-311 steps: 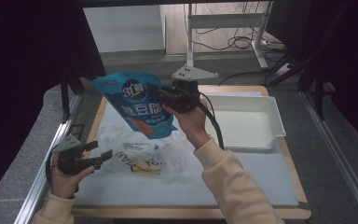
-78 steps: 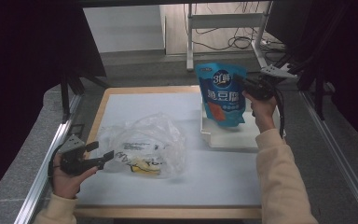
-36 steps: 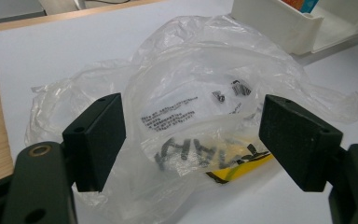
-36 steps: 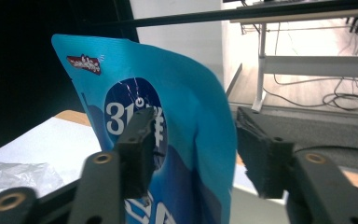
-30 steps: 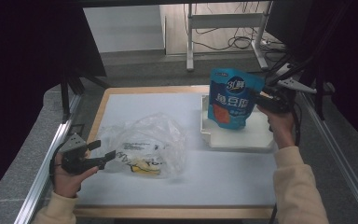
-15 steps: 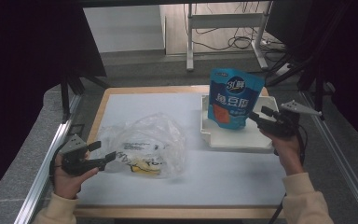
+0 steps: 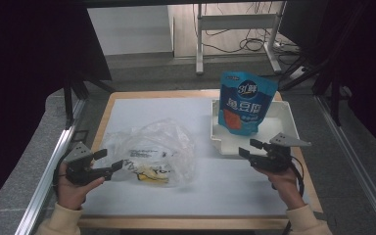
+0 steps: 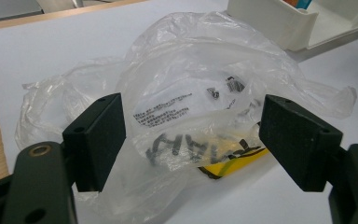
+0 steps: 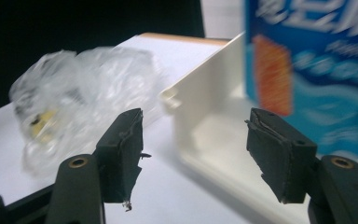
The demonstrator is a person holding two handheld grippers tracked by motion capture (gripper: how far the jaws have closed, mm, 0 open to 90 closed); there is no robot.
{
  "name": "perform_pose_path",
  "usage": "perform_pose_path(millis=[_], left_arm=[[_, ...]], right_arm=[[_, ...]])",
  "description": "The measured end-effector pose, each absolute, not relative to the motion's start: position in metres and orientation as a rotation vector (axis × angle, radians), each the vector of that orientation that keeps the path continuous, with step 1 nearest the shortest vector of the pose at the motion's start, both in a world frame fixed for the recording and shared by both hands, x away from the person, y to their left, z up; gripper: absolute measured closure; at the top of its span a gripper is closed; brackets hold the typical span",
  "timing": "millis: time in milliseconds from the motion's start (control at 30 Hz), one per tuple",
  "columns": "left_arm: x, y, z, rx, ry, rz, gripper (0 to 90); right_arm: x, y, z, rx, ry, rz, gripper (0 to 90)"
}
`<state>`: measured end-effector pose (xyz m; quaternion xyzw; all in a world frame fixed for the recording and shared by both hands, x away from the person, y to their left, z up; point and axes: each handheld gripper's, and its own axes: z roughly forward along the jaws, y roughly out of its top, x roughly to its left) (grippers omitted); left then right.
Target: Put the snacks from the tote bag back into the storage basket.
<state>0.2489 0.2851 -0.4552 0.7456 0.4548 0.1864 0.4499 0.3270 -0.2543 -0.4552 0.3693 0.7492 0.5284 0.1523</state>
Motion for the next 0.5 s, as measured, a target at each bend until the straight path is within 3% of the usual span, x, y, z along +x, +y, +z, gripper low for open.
perform_pose_path(millis=[500], left_arm=[[0.245, 0.284, -0.456, 1.84, 1.146, 0.473, 23.1]], right_arm=[[0.315, -0.244, -0.462, 0.964, 2.174, 1.481, 35.0]])
